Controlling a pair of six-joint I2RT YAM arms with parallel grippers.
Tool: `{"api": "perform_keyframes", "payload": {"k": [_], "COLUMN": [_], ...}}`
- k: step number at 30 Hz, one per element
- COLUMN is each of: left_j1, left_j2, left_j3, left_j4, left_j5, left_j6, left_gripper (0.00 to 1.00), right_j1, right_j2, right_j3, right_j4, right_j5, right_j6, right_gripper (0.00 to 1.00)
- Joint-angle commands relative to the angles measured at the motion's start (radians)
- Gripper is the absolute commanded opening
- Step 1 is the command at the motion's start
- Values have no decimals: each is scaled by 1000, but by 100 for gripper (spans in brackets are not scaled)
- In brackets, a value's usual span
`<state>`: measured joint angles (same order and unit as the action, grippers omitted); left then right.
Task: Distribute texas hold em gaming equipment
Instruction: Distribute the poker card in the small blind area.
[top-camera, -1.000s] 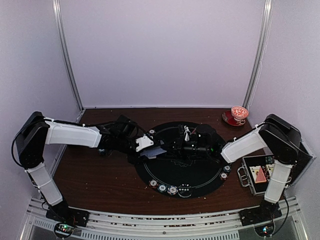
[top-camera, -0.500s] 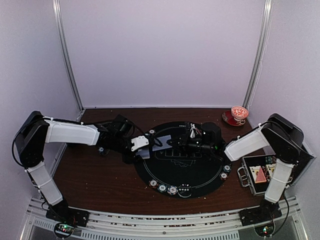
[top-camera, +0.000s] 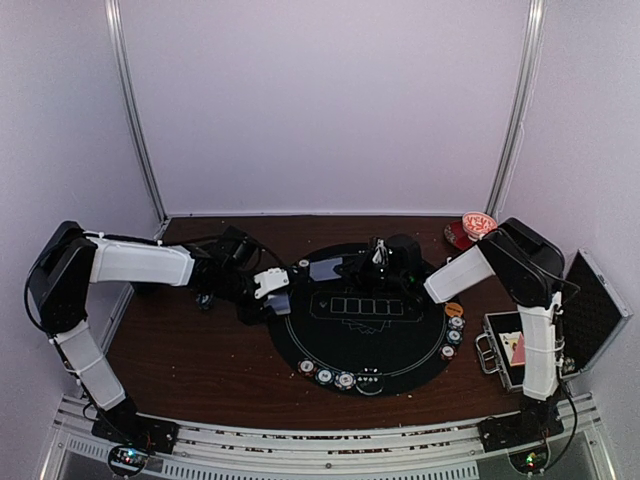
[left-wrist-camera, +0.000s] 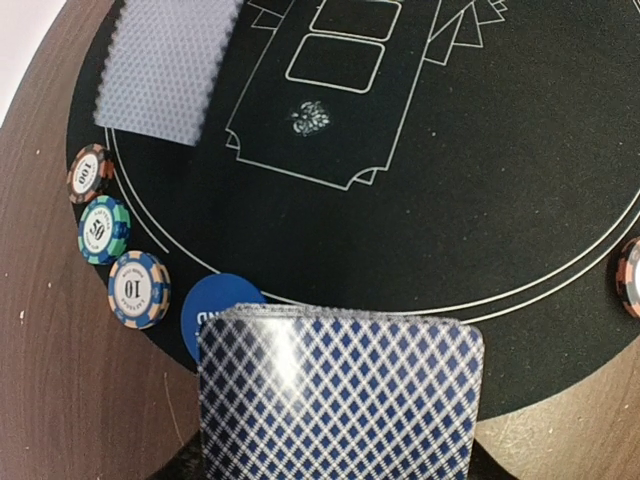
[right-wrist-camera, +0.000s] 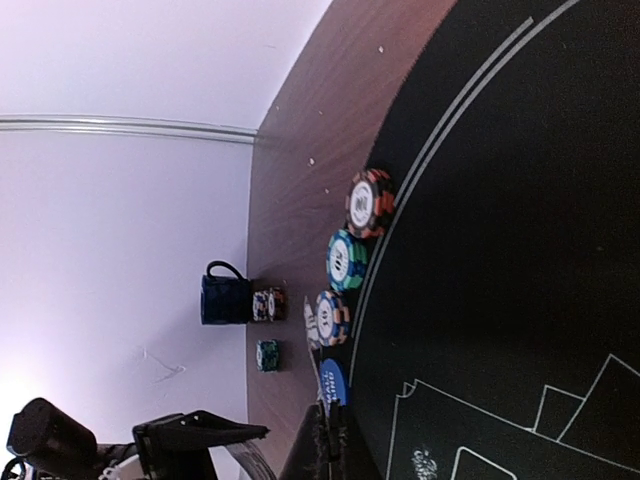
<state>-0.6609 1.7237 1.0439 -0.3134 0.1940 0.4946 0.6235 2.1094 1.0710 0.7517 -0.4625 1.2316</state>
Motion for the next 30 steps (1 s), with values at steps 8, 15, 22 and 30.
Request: {"api": "perform_keyframes", "payload": {"k": [8,15,22,30], "left_j1": [42,61,66,70], "left_j2": [-38,-48,-54,-61], "left_j3": [37,39,39,35], "left_j4": [24,33,35,43], "left_j5": [7,1,2,3], "left_j6": [-18,-31,-35,-39], "left_gripper": [59,59,59,59], "right_j1": [52,124,174,206], "right_j2": [-44,-25,47,115], "right_j3": [-111,-95,-3,76], "right_j4": [77,66,24,-32], "right_j5": [-168,-168,-151,-109], "right_j6": [-6,-6,1,2], "right_gripper": [0,0,0,0]}}
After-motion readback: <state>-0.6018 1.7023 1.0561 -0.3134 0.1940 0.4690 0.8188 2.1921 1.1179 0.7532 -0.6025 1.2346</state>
